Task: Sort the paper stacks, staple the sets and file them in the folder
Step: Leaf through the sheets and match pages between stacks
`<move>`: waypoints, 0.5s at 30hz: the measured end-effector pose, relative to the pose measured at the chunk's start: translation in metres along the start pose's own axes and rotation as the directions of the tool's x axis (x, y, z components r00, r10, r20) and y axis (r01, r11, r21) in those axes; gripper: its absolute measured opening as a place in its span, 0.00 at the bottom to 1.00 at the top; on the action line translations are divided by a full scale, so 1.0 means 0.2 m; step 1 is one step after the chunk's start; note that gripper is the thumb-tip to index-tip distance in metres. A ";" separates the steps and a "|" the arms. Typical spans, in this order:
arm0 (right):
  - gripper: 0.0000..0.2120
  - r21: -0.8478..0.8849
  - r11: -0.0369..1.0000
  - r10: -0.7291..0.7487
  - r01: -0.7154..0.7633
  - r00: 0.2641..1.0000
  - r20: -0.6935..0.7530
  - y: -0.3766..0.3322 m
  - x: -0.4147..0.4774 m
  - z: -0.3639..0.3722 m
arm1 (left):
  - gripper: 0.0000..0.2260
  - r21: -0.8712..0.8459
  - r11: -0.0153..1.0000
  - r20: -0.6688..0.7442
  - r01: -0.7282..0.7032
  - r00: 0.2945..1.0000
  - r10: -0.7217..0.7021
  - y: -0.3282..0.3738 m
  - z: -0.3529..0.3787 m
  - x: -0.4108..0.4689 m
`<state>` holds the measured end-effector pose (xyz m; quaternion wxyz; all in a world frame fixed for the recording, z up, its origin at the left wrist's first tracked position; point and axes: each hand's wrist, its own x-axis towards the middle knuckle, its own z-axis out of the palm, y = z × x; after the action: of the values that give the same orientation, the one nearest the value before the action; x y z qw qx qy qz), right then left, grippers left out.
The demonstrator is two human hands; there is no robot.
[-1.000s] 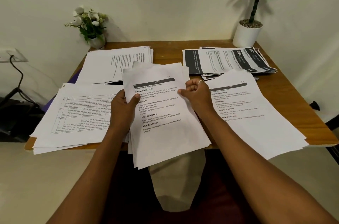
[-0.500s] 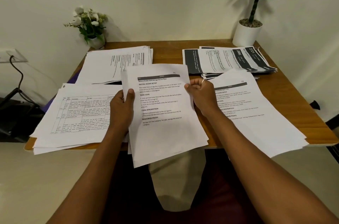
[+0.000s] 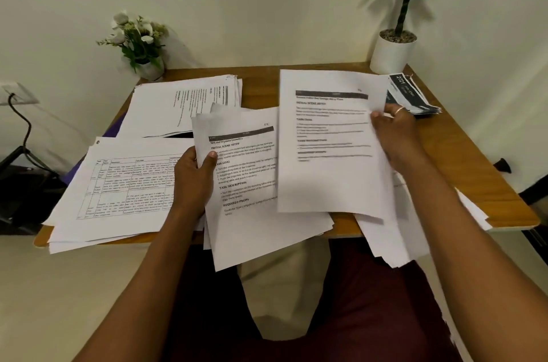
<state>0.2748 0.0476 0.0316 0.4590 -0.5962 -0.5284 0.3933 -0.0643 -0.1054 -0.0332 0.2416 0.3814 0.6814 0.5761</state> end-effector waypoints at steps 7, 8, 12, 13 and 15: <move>0.05 -0.299 0.954 0.017 0.021 0.992 0.124 0.08 0.05 -0.33 | 0.09 -0.027 1.000 -0.007 0.002 1.000 -0.002 0.00 0.01 0.00; 0.05 -0.353 0.934 -0.011 0.057 0.991 0.131 0.10 0.06 -0.34 | 0.09 -0.031 0.999 -0.007 0.007 1.000 -0.007 0.00 0.00 0.00; 0.01 -0.569 0.810 -0.120 0.142 0.990 0.077 0.25 0.06 -0.32 | 0.10 -0.054 0.998 -0.007 0.033 0.999 -0.033 0.01 0.00 0.00; 0.02 -0.586 0.799 -0.130 0.134 0.990 0.050 0.28 0.06 -0.31 | 0.10 -0.055 0.998 -0.007 0.033 0.999 -0.034 0.01 0.00 0.00; 0.13 -0.611 0.784 -0.129 0.104 0.992 0.003 0.32 0.07 -0.28 | 0.10 -0.049 0.998 -0.013 0.031 0.999 -0.032 0.01 0.00 -0.01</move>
<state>0.3462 0.0532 -0.0142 0.2757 -0.6860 -0.6538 0.1612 -0.0635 -0.1066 -0.0317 0.2553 0.3607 0.6747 0.5912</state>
